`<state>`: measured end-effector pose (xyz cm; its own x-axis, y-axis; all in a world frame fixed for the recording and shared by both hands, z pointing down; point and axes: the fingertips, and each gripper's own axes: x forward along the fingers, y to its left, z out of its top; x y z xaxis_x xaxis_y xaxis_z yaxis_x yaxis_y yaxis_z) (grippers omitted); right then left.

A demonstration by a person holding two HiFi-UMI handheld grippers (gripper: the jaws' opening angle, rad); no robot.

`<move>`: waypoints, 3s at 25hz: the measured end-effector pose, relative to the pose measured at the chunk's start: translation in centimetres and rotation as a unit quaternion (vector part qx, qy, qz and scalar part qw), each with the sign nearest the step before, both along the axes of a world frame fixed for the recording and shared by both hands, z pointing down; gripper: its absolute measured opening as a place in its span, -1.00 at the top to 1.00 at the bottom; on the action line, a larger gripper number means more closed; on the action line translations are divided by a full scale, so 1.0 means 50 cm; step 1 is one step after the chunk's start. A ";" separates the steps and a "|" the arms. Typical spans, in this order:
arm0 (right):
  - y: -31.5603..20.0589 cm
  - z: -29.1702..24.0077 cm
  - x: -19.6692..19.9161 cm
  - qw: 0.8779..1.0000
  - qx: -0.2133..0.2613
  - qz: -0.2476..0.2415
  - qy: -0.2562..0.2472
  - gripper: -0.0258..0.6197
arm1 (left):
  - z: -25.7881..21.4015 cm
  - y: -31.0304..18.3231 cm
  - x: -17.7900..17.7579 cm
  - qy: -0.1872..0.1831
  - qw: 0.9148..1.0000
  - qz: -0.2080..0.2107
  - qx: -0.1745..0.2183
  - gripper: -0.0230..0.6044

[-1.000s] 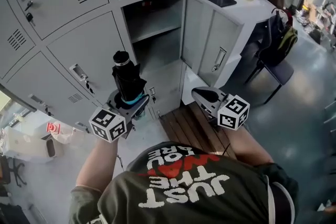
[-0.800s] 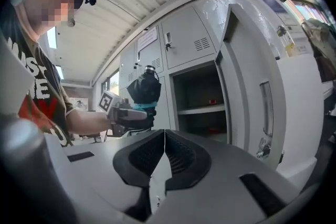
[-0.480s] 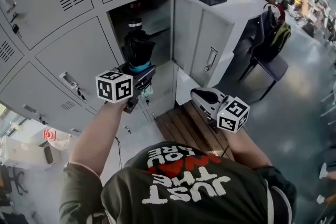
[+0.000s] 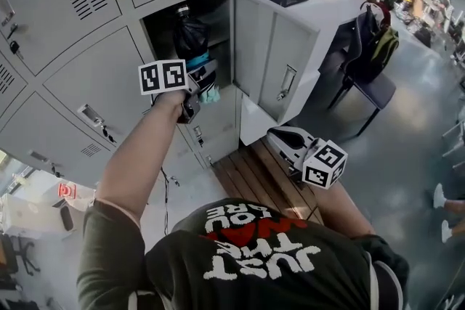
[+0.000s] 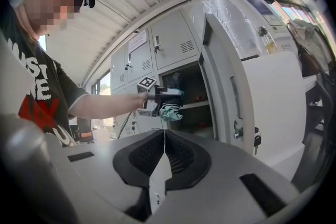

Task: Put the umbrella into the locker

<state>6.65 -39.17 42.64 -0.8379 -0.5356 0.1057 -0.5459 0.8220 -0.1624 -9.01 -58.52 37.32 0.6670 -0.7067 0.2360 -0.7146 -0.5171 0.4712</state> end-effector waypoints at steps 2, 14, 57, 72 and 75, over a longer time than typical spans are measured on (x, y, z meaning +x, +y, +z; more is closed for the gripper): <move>0.002 0.003 0.007 1.000 -0.002 0.004 -0.001 0.82 | -0.002 -0.028 0.002 0.012 1.000 -0.011 -0.018 -0.01; 0.012 0.021 0.034 1.000 -0.015 0.022 -0.002 0.82 | -0.015 -0.151 -0.017 -0.008 0.995 -0.086 -0.050 -0.03; -0.251 -0.158 -0.171 0.995 0.081 0.045 0.032 0.82 | 0.010 -0.356 -0.087 -0.195 0.966 -0.167 -0.039 -0.10; -0.297 -0.143 -0.202 0.995 0.074 0.052 0.045 0.82 | 0.008 -0.415 -0.066 -0.177 0.970 -0.155 -0.059 -0.24; -0.295 -0.136 -0.198 0.995 0.071 0.054 0.044 0.82 | -0.049 -0.428 -0.086 -0.195 0.965 -0.175 0.025 -0.24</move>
<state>-3.26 -53.94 35.82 -0.7657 -0.6363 0.0934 -0.6388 0.7694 0.0045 -13.33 -79.90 34.86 0.2538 -0.8895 0.3801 -0.9672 -0.2279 0.1125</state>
